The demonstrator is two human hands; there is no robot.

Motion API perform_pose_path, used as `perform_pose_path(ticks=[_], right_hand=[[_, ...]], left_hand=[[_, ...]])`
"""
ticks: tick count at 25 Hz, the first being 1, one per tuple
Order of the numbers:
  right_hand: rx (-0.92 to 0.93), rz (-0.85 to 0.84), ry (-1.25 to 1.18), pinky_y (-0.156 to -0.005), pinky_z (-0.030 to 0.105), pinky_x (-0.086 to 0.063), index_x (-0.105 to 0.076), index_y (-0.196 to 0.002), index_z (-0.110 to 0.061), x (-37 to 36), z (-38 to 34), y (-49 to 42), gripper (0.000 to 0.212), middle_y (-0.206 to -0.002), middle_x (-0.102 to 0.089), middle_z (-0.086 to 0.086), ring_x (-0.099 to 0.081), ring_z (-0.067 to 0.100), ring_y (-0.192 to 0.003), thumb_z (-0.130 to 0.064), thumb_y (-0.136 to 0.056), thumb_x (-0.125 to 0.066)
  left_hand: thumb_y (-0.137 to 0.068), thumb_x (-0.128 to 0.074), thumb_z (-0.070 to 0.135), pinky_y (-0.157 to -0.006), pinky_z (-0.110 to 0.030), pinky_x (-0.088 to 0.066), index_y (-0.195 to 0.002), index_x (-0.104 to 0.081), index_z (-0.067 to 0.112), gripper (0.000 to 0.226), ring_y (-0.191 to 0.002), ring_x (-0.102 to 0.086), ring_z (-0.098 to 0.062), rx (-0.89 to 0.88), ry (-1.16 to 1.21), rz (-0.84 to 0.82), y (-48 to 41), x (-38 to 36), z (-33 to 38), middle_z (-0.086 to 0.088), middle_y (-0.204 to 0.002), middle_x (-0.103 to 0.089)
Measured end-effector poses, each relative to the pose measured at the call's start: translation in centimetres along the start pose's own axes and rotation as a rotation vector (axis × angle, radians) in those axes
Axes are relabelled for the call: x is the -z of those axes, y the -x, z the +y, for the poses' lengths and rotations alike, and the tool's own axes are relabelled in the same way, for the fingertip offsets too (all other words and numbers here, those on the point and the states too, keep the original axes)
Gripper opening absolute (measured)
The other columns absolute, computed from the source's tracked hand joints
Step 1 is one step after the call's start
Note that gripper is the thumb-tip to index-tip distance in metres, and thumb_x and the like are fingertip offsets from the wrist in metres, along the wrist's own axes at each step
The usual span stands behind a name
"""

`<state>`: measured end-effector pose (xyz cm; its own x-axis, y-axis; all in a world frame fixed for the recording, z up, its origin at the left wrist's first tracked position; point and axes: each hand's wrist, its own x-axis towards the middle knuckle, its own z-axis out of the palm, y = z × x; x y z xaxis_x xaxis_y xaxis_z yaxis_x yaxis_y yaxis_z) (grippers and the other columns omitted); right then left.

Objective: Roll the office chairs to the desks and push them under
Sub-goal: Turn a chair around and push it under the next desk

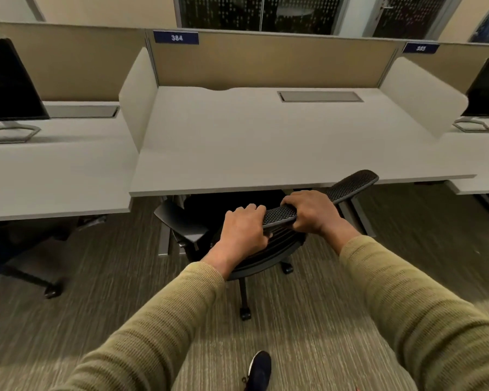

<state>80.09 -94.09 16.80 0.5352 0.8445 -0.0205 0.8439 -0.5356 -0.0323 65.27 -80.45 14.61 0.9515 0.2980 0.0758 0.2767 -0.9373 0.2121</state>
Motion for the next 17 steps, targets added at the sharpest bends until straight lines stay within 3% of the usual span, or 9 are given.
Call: perform_pose_path(ticks=[4,9,13,17], right_hand=[[-0.009,0.042,-0.029,-0.074,0.033,-0.047,-0.067,-0.097,-0.031,-0.7,1.4,-3.0,0.032,-0.091,-0.069,-0.008,-0.064,0.02,-0.089,-0.044,-0.067,-0.063],[0.019,0.174,-0.042,-0.07,0.032,-0.046,-0.068,-0.099,-0.03,-1.9,-1.1,-5.7,0.041,-0.088,-0.069,-0.007,-0.066,0.02,-0.082,-0.048,-0.062,-0.065],[0.179,0.075,-0.108,-0.072,0.033,-0.044,-0.064,-0.117,-0.031,-0.6,-1.7,-7.7,0.069,-0.101,-0.069,-0.006,-0.064,0.02,-0.09,-0.071,-0.062,-0.049],[0.108,-0.007,-0.101,-0.07,0.031,-0.04,-0.064,-0.114,-0.034,0.0,0.0,-8.3,0.077,-0.102,-0.068,-0.009,-0.063,0.019,-0.093,-0.08,-0.057,-0.043]], left_hand=[[-0.082,-0.064,0.04,-0.078,-0.04,-0.049,-0.112,-0.057,0.024,0.035,-0.092,-0.063,-0.025,-0.024,-0.024,-0.015,-3.5,0.1,-1.5,0.001,-0.104,-0.062],[-0.073,-0.065,0.046,-0.082,-0.038,-0.05,-0.121,-0.058,0.028,0.052,-0.1,-0.064,-0.024,0.031,-0.04,-0.063,-4.9,0.9,-6.2,0.004,-0.11,-0.065],[-0.071,-0.067,0.048,-0.085,-0.037,-0.052,-0.121,-0.059,0.033,0.053,-0.102,-0.064,-0.02,0.051,-0.001,-0.127,-5.9,2.4,-9.3,0.007,-0.112,-0.069],[-0.071,-0.064,0.054,-0.084,-0.037,-0.05,-0.122,-0.059,0.032,0.056,-0.101,-0.064,-0.022,-0.034,0.018,-0.169,-6.9,2.4,-9.4,0.005,-0.111,-0.067]])
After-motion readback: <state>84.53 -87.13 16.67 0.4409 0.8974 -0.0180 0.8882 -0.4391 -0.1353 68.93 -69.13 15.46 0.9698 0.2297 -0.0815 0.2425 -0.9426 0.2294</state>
